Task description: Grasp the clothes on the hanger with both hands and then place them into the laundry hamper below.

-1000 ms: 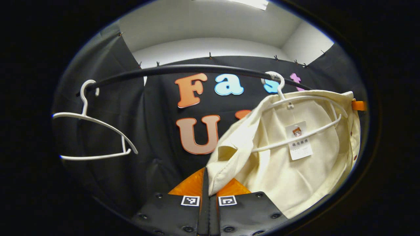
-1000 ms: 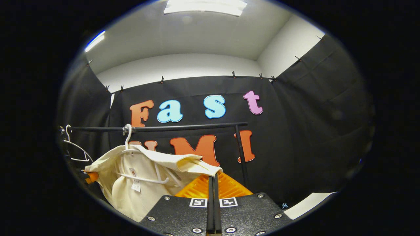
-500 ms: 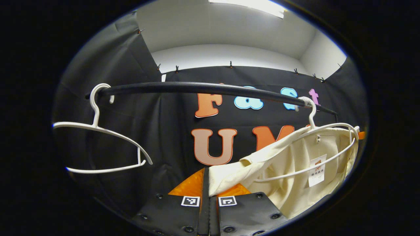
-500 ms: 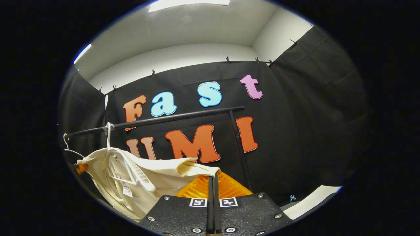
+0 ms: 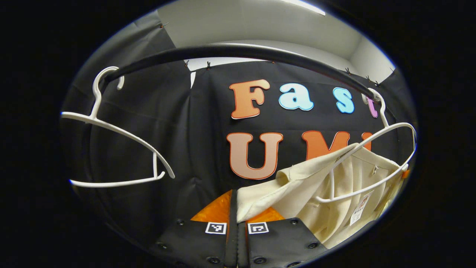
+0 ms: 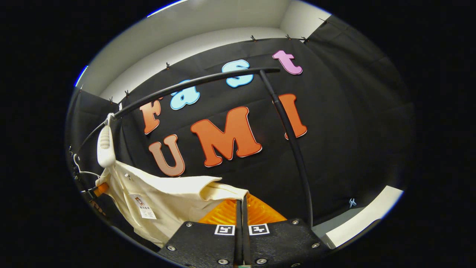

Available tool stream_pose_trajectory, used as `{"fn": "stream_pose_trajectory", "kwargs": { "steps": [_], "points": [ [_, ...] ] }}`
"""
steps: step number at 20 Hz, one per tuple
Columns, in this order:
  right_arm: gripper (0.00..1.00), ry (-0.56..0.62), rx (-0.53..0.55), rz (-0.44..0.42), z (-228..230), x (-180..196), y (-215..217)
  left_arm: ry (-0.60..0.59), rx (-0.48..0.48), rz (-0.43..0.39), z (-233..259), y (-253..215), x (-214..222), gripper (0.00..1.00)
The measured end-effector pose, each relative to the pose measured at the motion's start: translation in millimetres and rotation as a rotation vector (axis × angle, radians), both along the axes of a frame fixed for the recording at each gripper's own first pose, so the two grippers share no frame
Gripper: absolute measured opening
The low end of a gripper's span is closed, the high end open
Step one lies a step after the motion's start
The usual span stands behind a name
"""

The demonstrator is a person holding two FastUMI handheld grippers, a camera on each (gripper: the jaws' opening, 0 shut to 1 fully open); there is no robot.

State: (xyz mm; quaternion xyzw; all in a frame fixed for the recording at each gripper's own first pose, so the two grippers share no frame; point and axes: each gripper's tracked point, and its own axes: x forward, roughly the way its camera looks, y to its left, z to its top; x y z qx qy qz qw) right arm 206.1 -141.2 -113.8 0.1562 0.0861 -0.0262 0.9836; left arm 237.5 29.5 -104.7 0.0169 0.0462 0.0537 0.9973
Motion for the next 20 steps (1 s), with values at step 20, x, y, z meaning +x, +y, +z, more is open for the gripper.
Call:
{"fn": "stream_pose_trajectory", "kwargs": {
  "steps": [20],
  "points": [
    [0.0,0.206,0.046,0.107,-113.5,-34.9,69.8,0.22,-0.053,-0.146,-101.1,-49.7,-56.2,0.07]
  ]
}}
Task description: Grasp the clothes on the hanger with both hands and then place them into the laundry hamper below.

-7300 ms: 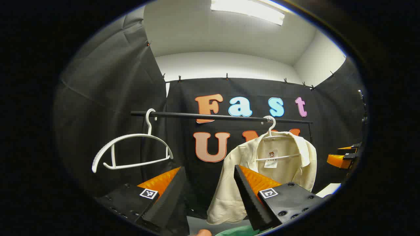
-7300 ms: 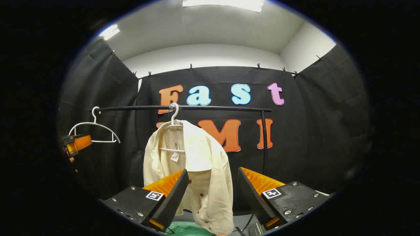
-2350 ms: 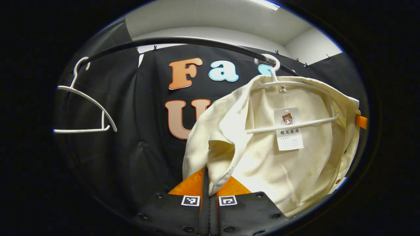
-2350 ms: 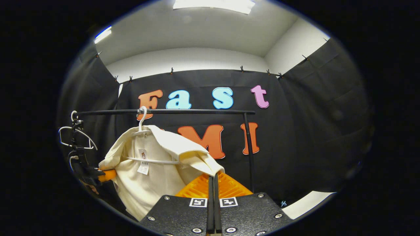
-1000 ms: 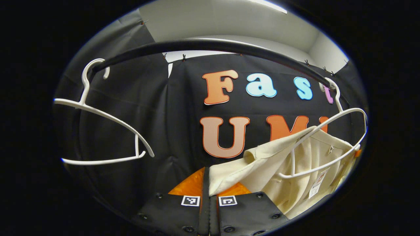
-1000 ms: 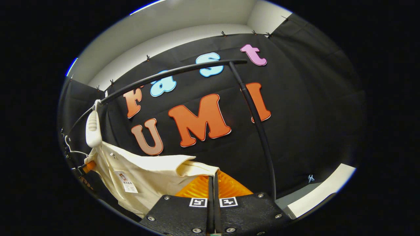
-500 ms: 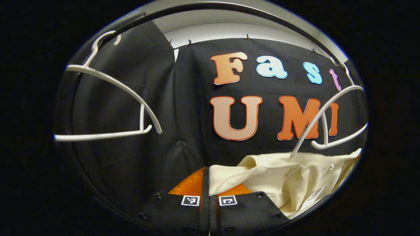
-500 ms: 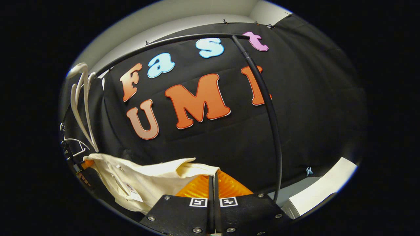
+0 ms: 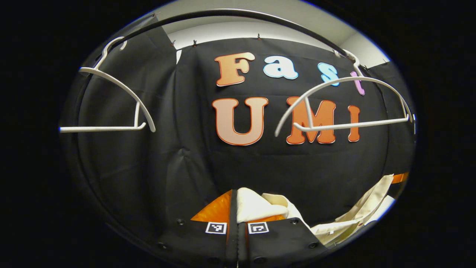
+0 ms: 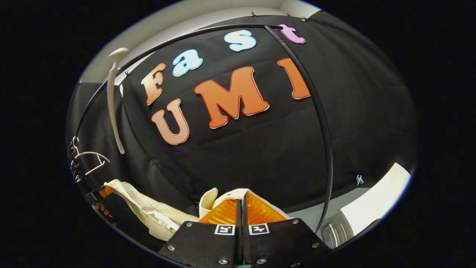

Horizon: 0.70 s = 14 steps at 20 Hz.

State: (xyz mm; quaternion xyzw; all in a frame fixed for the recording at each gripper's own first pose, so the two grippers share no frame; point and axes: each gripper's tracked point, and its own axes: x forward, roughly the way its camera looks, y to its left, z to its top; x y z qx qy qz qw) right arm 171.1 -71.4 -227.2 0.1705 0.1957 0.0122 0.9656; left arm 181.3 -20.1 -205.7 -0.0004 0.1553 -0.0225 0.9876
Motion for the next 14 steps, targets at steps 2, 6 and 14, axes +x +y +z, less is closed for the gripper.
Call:
{"fn": "stream_pose_trajectory", "kwargs": {
  "steps": [2,6,14],
  "points": [
    [0.0,0.015,-0.002,0.029,-3.6,-12.3,15.4,0.01,-0.012,-0.042,2.3,-14.3,-18.6,0.07],
    [0.0,0.011,-0.013,0.1,2.2,-38.5,53.6,0.021,-0.007,-0.119,3.4,-41.7,-41.3,0.07],
    [0.0,0.046,-0.049,0.205,-37.4,-78.2,113.0,0.069,0.012,-0.227,-28.5,-80.2,-90.6,0.07]
  ]
}}
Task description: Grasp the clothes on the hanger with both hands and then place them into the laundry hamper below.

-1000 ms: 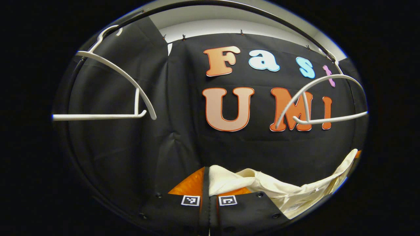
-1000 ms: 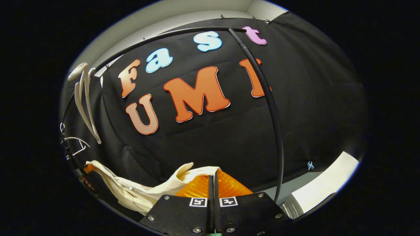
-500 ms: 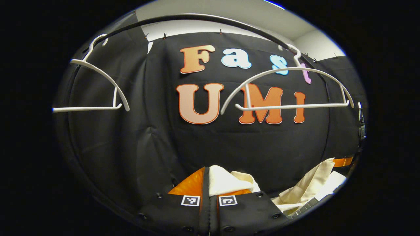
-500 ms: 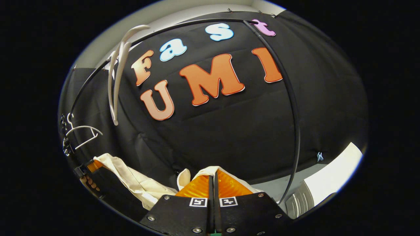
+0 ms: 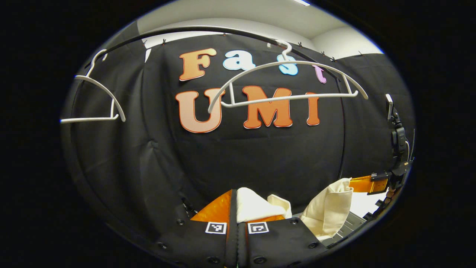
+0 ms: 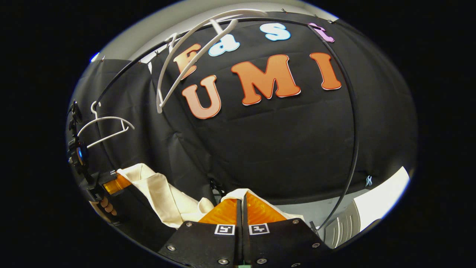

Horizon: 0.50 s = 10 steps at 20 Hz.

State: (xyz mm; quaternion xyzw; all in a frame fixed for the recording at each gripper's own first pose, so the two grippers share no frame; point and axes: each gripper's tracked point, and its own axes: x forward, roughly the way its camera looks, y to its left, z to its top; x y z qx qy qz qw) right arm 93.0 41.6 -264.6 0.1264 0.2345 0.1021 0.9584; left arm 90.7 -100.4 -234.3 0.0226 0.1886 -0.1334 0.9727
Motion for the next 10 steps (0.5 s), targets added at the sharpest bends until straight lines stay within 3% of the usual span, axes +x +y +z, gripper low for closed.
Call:
{"fn": "stream_pose_trajectory", "kwargs": {
  "steps": [10],
  "points": [
    [0.0,0.154,0.008,0.04,-118.1,-39.4,27.1,0.16,0.012,0.03,-119.8,7.6,-46.4,0.07]
  ]
}}
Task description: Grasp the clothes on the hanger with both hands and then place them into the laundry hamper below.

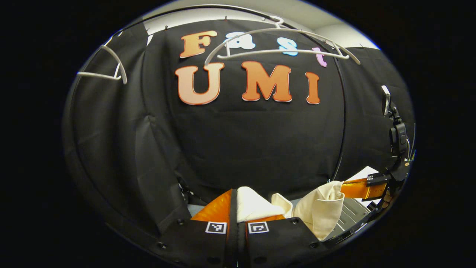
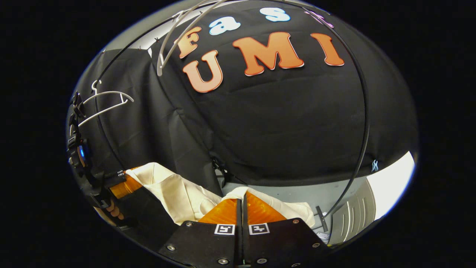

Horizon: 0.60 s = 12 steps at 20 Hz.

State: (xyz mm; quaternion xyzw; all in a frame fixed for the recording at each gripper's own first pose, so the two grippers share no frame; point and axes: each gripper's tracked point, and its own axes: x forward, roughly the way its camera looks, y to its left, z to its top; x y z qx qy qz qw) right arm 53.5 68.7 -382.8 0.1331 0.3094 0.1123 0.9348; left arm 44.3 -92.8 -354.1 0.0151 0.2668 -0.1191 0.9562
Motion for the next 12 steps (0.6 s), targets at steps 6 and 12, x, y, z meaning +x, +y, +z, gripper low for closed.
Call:
{"fn": "stream_pose_trajectory", "kwargs": {
  "steps": [6,12],
  "points": [
    [0.0,0.114,-0.023,-0.029,-99.9,-11.5,-2.2,0.147,-0.028,0.021,-94.0,-2.4,-23.8,0.07],
    [0.0,0.252,-0.084,-0.08,-212.9,-25.2,-21.7,0.344,0.013,0.038,-211.6,-5.0,-57.8,0.07]
  ]
}}
